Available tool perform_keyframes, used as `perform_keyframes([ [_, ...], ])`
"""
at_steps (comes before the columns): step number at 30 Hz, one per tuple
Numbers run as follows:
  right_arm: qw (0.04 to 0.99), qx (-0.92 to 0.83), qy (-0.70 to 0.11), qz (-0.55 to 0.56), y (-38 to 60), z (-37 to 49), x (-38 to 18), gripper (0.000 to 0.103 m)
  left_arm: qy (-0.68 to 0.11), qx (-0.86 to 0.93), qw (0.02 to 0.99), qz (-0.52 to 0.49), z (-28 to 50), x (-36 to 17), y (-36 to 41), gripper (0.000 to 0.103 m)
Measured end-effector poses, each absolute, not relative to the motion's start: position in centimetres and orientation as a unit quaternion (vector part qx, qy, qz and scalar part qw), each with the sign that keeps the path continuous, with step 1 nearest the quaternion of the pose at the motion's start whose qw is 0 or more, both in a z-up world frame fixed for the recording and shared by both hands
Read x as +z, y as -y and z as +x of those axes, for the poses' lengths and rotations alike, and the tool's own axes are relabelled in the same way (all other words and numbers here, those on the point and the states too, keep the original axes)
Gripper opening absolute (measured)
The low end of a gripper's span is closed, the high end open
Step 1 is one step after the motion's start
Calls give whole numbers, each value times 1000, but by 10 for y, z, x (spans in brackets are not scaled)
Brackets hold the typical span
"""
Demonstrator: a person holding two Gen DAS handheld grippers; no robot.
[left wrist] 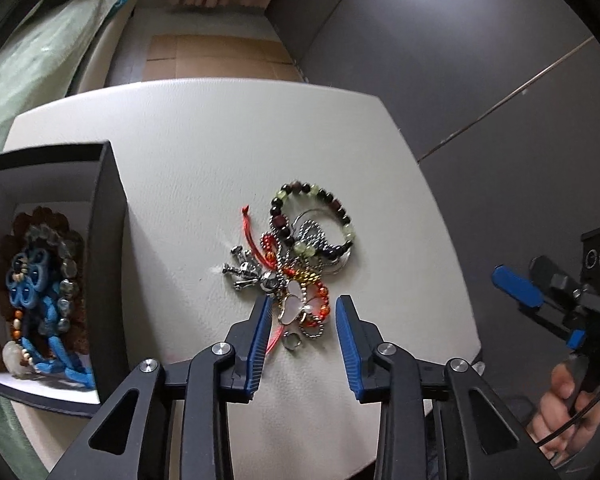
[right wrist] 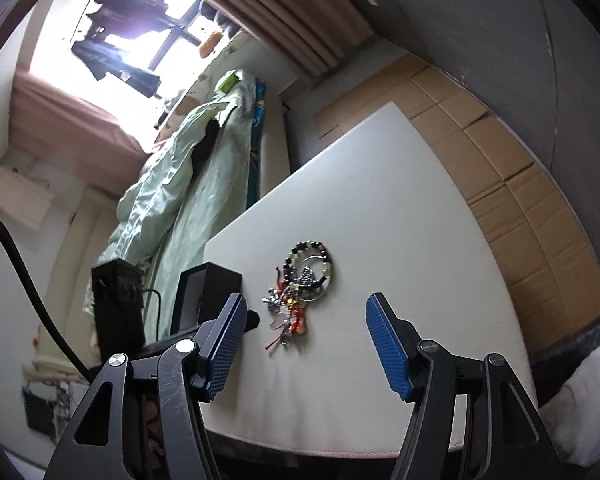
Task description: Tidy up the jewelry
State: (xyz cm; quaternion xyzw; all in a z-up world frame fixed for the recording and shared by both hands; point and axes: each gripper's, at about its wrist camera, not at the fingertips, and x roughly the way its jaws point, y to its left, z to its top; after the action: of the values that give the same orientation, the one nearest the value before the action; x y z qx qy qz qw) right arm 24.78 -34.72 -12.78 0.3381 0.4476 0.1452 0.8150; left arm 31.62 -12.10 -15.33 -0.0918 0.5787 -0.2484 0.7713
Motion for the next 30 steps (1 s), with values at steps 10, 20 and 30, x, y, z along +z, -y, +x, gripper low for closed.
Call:
perform_keyframes([
  [10, 811, 151, -449, 344, 349, 250, -133, 64, -589, -240, 765, -100, 320, -170, 130, 20],
  [20, 803, 151, -473, 329, 337, 256, -146, 64, -555, -260, 784, -101, 313, -143, 124, 4],
  [30, 792, 170, -494, 315, 312, 264, -157, 64, -478, -218, 851, 16, 296, -106, 123, 4],
])
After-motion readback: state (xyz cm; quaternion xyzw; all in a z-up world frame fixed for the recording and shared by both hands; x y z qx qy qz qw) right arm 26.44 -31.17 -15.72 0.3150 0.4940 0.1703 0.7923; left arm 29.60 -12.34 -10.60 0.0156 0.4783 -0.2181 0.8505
